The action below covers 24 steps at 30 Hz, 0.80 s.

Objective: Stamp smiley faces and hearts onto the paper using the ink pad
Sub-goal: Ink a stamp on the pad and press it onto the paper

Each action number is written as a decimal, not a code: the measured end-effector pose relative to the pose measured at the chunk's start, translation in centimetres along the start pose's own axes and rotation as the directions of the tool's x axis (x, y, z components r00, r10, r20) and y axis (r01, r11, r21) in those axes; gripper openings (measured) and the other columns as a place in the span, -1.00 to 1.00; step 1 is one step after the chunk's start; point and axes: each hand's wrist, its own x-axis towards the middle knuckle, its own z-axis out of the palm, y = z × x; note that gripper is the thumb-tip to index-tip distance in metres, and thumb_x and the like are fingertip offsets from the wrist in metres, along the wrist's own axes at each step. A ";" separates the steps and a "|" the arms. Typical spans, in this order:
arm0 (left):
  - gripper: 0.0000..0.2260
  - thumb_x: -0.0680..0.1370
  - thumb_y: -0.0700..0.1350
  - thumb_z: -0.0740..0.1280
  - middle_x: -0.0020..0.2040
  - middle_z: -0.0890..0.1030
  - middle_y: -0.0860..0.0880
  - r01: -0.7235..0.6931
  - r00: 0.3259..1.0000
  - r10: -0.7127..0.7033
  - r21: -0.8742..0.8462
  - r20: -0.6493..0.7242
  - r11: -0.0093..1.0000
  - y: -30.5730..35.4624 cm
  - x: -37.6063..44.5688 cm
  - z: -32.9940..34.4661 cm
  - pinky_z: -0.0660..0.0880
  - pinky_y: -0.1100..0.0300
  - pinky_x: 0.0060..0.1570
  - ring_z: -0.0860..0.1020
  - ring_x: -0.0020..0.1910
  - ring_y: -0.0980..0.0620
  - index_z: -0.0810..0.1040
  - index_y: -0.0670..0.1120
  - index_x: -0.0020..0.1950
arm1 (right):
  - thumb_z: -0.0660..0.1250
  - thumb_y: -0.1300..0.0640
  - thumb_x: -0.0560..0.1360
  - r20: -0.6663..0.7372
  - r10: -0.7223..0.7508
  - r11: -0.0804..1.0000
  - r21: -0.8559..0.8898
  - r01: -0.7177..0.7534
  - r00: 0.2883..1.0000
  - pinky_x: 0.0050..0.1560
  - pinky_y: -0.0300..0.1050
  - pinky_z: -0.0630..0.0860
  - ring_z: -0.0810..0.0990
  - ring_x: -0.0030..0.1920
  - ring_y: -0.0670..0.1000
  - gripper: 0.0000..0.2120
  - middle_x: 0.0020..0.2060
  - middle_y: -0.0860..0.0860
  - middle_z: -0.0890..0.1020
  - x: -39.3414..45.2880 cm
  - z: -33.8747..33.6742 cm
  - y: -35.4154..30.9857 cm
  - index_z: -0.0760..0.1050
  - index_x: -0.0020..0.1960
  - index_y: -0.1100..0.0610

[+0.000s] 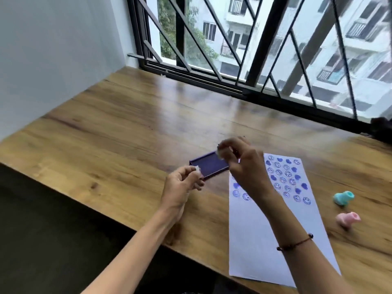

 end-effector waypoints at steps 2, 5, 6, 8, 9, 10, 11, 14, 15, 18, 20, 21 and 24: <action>-0.90 0.45 -0.34 0.28 -0.41 0.56 -0.03 -0.008 1.000 0.008 0.015 -0.019 1.000 -0.3 -0.2 -0.5 0.44 0.35 -0.49 0.51 -0.51 0.13 0.52 -0.17 -0.18 | 0.32 0.38 0.39 -0.085 -0.079 0.992 -0.109 0.069 0.993 -0.24 -0.27 0.34 0.53 -0.26 0.06 -0.90 -0.22 0.14 0.61 1.9 0.3 0.1 0.57 -0.15 0.24; -0.90 0.46 -0.34 0.28 -0.34 0.54 -0.07 -0.034 0.999 0.034 0.053 -0.005 0.998 -0.8 -0.5 -0.5 0.45 0.36 -0.46 0.51 -0.48 0.16 0.51 -0.17 -0.15 | 0.26 0.42 0.36 -0.002 -0.124 0.953 -0.279 0.119 0.992 -0.24 -0.09 0.39 0.54 -0.18 0.20 -0.89 -0.23 0.23 0.59 2.5 2.9 1.2 0.53 -0.18 0.31; -0.90 0.46 -0.34 0.28 -0.33 0.54 -0.07 -0.042 0.999 0.043 0.058 -0.006 0.997 -0.9 -0.4 -0.5 0.46 0.36 -0.45 0.51 -0.47 0.16 0.52 -0.15 -0.14 | 0.24 0.43 0.35 0.103 -0.093 0.947 -0.299 0.120 0.990 -0.23 -0.04 0.38 0.53 -0.15 0.22 -0.89 -0.21 0.25 0.57 1.6 4.3 1.6 0.51 -0.18 0.32; -0.91 0.46 -0.31 0.29 -0.32 0.56 -0.05 -0.053 0.998 0.054 0.057 -0.011 0.997 -0.9 -0.3 -0.7 0.47 0.35 -0.43 0.51 -0.45 0.16 0.52 -0.14 -0.13 | 0.22 0.44 0.33 0.274 -0.063 0.938 -0.312 0.150 0.960 -0.20 0.01 0.36 0.51 -0.12 0.23 -0.89 -0.17 0.27 0.54 0.0 5.9 2.5 0.47 -0.17 0.34; -0.91 0.46 -0.31 0.29 -0.31 0.56 -0.06 -0.061 0.998 0.063 0.053 -0.019 0.997 -0.9 -0.2 -0.8 0.47 0.36 -0.43 0.51 -0.44 0.16 0.52 -0.14 -0.11 | 0.21 0.44 0.32 0.321 -0.060 0.932 -0.322 0.169 0.945 -0.19 0.01 0.36 0.51 -0.11 0.23 -0.87 -0.15 0.26 0.54 0.1 6.1 2.7 0.47 -0.16 0.33; -0.91 0.47 -0.30 0.29 -0.30 0.56 -0.06 -0.067 0.997 0.069 0.051 -0.024 0.996 -1.0 -0.1 -1.0 0.47 0.36 -0.42 0.51 -0.43 0.16 0.52 -0.15 -0.11 | 0.21 0.43 0.32 0.350 -0.047 0.929 -0.329 0.169 0.936 -0.19 0.00 0.37 0.51 -0.10 0.22 -0.85 -0.14 0.24 0.55 0.9 5.8 2.8 0.49 -0.15 0.31; -0.92 0.47 -0.30 0.28 -0.29 0.56 -0.06 -0.067 0.998 0.068 0.057 -0.016 0.996 -1.1 -0.2 -1.1 0.47 0.36 -0.40 0.51 -0.42 0.16 0.52 -0.14 -0.10 | 0.22 0.41 0.33 0.371 -0.011 0.935 -0.325 0.141 0.928 -0.18 -0.01 0.39 0.53 -0.09 0.23 -0.84 -0.12 0.22 0.57 1.8 5.4 2.6 0.51 -0.14 0.29; -0.90 0.47 -0.28 0.28 -0.28 0.56 -0.05 -0.077 0.997 0.077 0.078 0.003 0.994 -1.5 -0.2 -1.3 0.48 0.36 -0.35 0.52 -0.39 0.15 0.53 -0.10 -0.11 | 0.25 0.37 0.35 0.360 0.019 0.959 -0.270 0.084 0.933 -0.15 -0.02 0.44 0.56 -0.09 0.23 -0.85 -0.11 0.21 0.61 4.2 4.5 2.2 0.57 -0.14 0.26; -0.90 0.47 -0.27 0.29 -0.28 0.57 -0.05 -0.080 0.997 0.080 0.077 0.006 0.994 -1.6 -0.2 -1.3 0.48 0.37 -0.35 0.52 -0.39 0.15 0.53 -0.08 -0.12 | 0.25 0.37 0.36 0.308 0.006 0.960 -0.269 0.081 0.952 -0.16 -0.01 0.45 0.56 -0.11 0.24 -0.85 -0.12 0.22 0.61 4.1 4.7 2.1 0.56 -0.14 0.26; -0.90 0.47 -0.25 0.30 -0.29 0.58 -0.04 -0.088 0.996 0.088 0.084 0.002 0.993 -1.8 -0.1 -1.5 0.49 0.34 -0.32 0.52 -0.37 0.13 0.55 -0.06 -0.12 | 0.21 0.38 0.36 0.323 0.008 0.922 -0.369 0.118 0.946 -0.21 -0.01 0.40 0.52 -0.10 0.24 -0.85 -0.07 0.22 0.55 1.7 5.8 2.1 0.48 -0.09 0.27; -0.90 0.46 -0.24 0.31 -0.29 0.59 -0.03 -0.091 0.996 0.091 0.095 -0.004 0.991 -1.9 -0.1 -1.5 0.50 0.29 -0.29 0.53 -0.37 0.12 0.55 -0.05 -0.12 | 0.20 0.37 0.36 0.381 0.044 0.904 -0.408 0.126 0.923 -0.20 0.00 0.41 0.51 -0.07 0.23 -0.83 -0.05 0.21 0.52 1.4 6.2 2.3 0.46 -0.06 0.26; -0.90 0.47 -0.24 0.31 -0.30 0.58 -0.02 -0.092 0.996 0.092 0.102 0.000 0.991 -1.9 -0.1 -1.3 0.49 0.25 -0.28 0.53 -0.37 0.12 0.55 -0.04 -0.13 | 0.21 0.36 0.37 0.401 0.064 0.903 -0.413 0.118 0.914 -0.16 0.02 0.43 0.52 -0.06 0.24 -0.82 -0.03 0.21 0.53 1.6 6.1 2.2 0.47 -0.05 0.26; -0.90 0.44 -0.16 0.33 -0.29 0.59 0.02 -0.138 0.990 0.135 0.162 0.031 0.977 -1.7 -0.5 -0.7 0.48 0.19 -0.27 0.54 -0.36 0.10 0.54 0.05 -0.17 | 0.24 0.33 0.40 0.364 0.090 0.945 -0.325 0.036 0.927 -0.08 -0.01 0.43 0.54 -0.01 0.23 -0.82 -0.03 0.23 0.60 2.5 5.3 2.0 0.55 -0.04 0.25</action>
